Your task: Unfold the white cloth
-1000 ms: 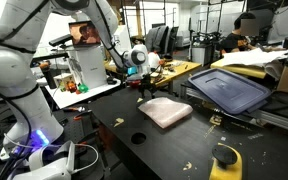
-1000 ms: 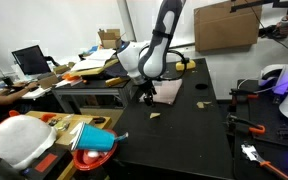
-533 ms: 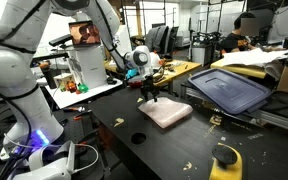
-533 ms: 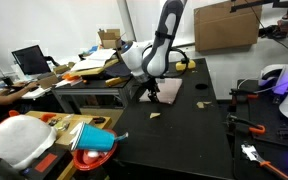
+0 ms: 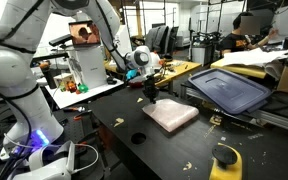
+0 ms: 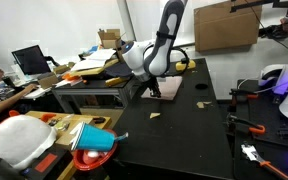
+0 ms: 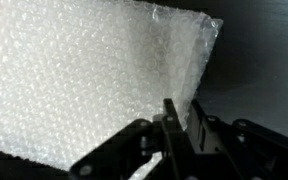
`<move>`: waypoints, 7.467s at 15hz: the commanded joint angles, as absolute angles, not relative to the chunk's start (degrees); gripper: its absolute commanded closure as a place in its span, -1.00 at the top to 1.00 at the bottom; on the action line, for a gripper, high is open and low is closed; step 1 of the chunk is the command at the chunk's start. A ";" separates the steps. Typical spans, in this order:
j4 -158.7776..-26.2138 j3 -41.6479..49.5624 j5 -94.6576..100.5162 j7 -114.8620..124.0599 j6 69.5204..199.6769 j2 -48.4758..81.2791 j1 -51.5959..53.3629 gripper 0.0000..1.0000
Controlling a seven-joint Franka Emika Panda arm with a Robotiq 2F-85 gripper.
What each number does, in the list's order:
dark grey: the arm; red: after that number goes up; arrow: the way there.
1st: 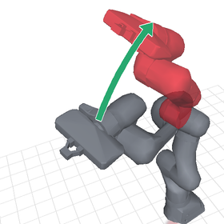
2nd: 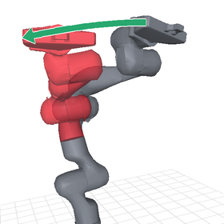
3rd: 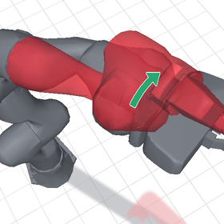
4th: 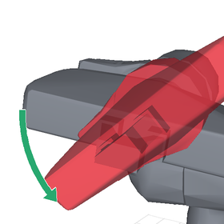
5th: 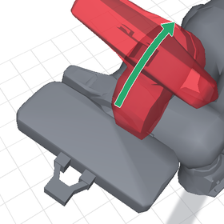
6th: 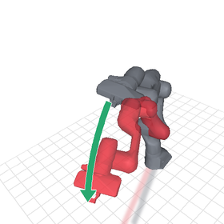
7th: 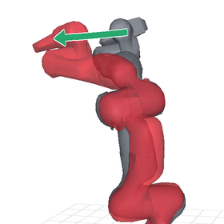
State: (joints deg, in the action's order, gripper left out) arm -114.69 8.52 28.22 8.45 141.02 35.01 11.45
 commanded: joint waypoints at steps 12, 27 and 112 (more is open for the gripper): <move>-119.82 -2.08 22.43 5.98 141.11 24.82 12.74 -1.00; -119.52 -2.03 7.21 3.55 122.43 12.65 4.18 -1.00; -154.70 -5.24 29.38 34.36 134.19 -1.76 -2.50 -0.77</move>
State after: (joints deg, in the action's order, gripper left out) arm -157.34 -5.32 22.98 27.13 134.01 -5.14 -2.34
